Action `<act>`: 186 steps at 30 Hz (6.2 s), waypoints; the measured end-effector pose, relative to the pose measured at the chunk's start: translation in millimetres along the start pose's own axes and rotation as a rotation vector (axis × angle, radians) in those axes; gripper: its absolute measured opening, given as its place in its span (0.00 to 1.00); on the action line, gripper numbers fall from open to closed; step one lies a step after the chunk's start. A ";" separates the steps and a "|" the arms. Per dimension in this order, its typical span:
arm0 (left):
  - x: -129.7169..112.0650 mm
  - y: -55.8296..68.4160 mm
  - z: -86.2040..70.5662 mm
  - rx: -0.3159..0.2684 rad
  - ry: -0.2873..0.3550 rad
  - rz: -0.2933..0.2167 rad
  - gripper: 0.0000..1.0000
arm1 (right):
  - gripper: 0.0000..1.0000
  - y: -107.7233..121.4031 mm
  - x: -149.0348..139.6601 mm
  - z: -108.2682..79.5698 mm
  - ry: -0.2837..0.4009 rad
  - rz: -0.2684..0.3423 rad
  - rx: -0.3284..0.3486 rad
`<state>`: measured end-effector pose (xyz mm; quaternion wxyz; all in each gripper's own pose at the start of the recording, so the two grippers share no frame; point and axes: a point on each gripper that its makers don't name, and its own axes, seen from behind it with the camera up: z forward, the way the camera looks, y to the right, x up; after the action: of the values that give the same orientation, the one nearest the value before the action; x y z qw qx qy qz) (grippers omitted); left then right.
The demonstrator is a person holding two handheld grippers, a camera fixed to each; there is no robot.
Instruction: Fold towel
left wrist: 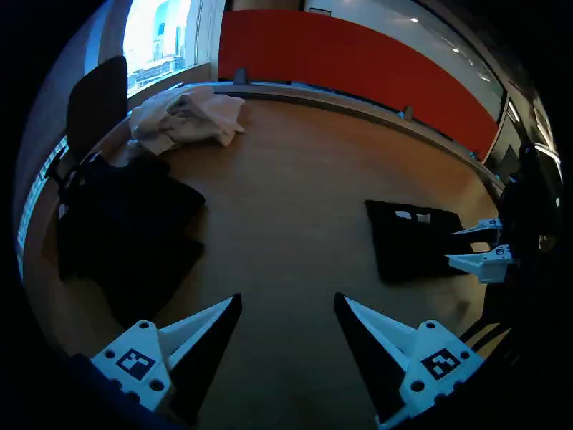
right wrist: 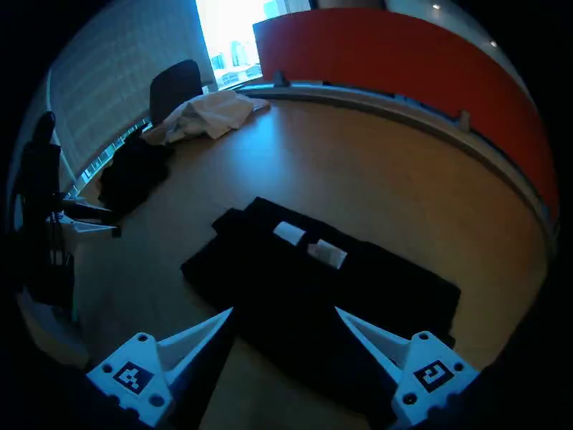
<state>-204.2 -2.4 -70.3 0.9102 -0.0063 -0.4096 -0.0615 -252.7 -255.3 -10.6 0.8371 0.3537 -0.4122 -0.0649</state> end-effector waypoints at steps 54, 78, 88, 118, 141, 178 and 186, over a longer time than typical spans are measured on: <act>0.5 0.9 3.9 -0.004 -0.009 0.006 0.96 | 0.90 32.6 49.1 25.3 0.021 -0.043 -0.036; 1.8 5.9 6.3 -0.008 -0.012 0.008 0.95 | 0.90 37.0 56.0 17.9 0.040 -0.045 -0.041; 4.5 7.0 3.8 -0.008 -0.007 0.019 0.95 | 0.90 44.6 36.5 -0.5 0.034 -0.034 -0.055; 5.6 12.5 -2.4 -0.007 -0.003 0.046 0.96 | 0.90 87.4 -45.5 -74.8 -0.008 0.034 -0.141; 4.8 18.6 -3.4 -0.015 -0.004 0.042 0.95 | 0.82 103.9 -85.1 -90.9 -0.053 0.041 -0.166; 1.7 17.5 -3.5 -0.014 -0.008 0.044 0.96 | 0.07 106.0 -103.2 -85.1 -0.102 0.024 -0.140; 1.5 17.3 -4.0 -0.013 -0.008 0.043 0.95 | 0.05 105.3 -98.9 -86.3 -0.086 0.015 -0.151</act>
<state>-198.3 14.3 -71.1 0.9095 -0.0212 -0.4128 -0.0444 -273.0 -91.1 -41.7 0.8433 0.2832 -0.4445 -0.1048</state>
